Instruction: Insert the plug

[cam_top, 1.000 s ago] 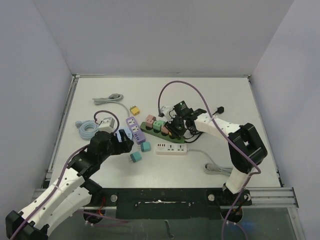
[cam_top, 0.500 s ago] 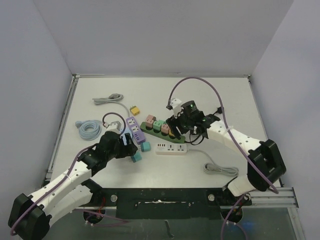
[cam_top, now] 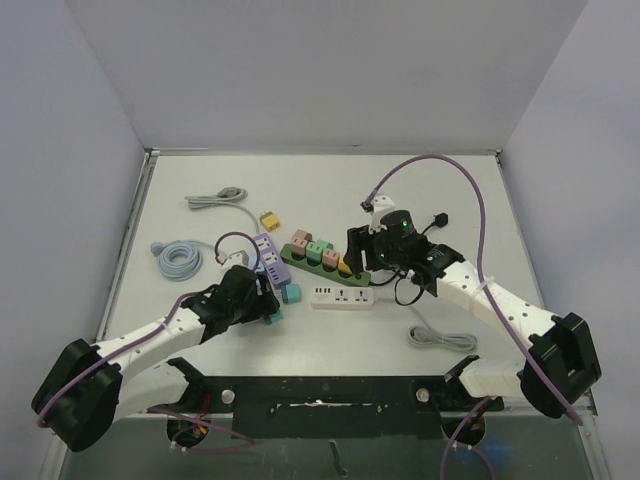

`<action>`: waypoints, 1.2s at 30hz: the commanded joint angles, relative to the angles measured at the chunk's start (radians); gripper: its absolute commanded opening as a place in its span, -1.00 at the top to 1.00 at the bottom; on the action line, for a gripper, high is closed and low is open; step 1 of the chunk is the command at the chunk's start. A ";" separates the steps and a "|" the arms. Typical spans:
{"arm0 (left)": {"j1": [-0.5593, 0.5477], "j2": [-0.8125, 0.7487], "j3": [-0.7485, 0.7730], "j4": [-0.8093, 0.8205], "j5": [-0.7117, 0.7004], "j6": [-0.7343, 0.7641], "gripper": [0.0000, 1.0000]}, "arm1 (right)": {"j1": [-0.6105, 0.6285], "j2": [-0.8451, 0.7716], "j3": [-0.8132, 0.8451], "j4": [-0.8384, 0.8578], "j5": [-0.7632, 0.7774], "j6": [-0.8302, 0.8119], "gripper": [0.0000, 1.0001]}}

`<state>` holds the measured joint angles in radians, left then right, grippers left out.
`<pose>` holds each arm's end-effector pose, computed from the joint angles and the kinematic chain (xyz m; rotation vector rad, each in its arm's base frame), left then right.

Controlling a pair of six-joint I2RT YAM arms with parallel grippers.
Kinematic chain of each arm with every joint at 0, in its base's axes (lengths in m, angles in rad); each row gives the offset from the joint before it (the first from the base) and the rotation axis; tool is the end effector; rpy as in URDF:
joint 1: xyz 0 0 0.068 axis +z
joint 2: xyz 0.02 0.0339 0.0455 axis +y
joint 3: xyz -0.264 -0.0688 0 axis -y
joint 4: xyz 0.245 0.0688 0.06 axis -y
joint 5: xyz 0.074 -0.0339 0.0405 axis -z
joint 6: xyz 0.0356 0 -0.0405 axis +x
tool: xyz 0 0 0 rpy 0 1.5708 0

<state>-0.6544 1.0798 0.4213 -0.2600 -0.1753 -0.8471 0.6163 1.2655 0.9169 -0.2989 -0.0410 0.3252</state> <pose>0.1563 -0.1121 0.1572 -0.3167 2.4987 -0.4191 0.2267 0.1623 0.2719 -0.3532 2.2491 0.5553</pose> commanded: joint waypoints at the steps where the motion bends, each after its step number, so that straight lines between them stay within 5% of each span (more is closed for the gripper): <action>1: -0.005 0.032 0.011 0.087 -0.012 -0.066 -0.51 | 0.010 -0.049 -0.019 0.071 0.030 0.078 -0.33; 22: -0.081 0.134 0.129 -0.193 -0.137 -0.118 -0.41 | 0.027 -0.093 -0.117 0.138 0.078 0.190 -0.33; 28: -0.083 0.136 0.110 -0.099 -0.059 -0.097 -0.43 | 0.039 -0.083 -0.120 0.151 0.095 0.195 -0.32; 36: -0.084 0.171 0.102 -0.042 0.014 -0.112 0.04 | 0.074 -0.089 -0.118 0.141 0.136 0.230 -0.29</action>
<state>-0.7334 1.2438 0.5339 -0.3019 -0.1989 -0.9478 0.6735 1.2114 0.8001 -0.2169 0.0616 0.5179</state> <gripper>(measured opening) 0.512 0.647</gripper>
